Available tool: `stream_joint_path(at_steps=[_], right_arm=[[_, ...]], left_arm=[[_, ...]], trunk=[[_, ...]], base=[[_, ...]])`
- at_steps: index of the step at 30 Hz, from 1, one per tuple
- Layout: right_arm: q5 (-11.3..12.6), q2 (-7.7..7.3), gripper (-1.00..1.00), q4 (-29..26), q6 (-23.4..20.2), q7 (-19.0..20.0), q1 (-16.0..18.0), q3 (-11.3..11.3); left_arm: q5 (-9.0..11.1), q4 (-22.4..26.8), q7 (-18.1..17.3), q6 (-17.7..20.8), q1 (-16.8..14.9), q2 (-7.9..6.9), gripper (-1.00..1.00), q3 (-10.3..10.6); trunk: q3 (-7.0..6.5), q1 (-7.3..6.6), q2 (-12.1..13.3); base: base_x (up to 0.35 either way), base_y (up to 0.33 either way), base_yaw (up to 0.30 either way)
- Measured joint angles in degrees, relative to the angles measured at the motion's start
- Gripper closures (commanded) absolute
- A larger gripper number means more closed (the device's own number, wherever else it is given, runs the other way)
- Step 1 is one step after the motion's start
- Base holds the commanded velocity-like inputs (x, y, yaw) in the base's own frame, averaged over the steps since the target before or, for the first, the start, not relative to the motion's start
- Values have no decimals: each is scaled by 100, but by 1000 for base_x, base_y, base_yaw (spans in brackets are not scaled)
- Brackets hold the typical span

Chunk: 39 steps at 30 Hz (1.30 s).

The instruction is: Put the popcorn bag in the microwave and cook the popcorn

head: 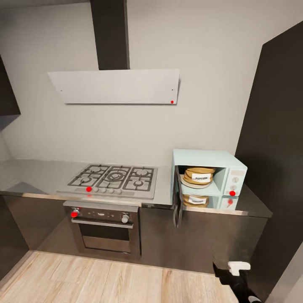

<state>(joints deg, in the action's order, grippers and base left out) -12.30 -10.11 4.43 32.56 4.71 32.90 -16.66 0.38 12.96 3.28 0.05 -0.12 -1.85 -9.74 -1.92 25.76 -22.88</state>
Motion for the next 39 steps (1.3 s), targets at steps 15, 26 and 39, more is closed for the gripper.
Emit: stream_joint_path(at_steps=[15,26,39], right_arm=[[11,19,-100,-2,-2548,-9,-730,10],[20,73,-100,13,-3303,-24,-754,10],[20,107,-100,12,-3311,-10,-755,10]], left_arm=[[-1,4890,-31,2571,-1185,44,-100,-4],[-6,4963,-278,2560,-2280,171,-100,34],[-15,5006,-304,2123,-2300,310,-100,326]], trunk=[[-2,0,1],[0,0,0],[0,-4,0]], base=[[0,0,0],[1,0,0],[301,0,-67]])
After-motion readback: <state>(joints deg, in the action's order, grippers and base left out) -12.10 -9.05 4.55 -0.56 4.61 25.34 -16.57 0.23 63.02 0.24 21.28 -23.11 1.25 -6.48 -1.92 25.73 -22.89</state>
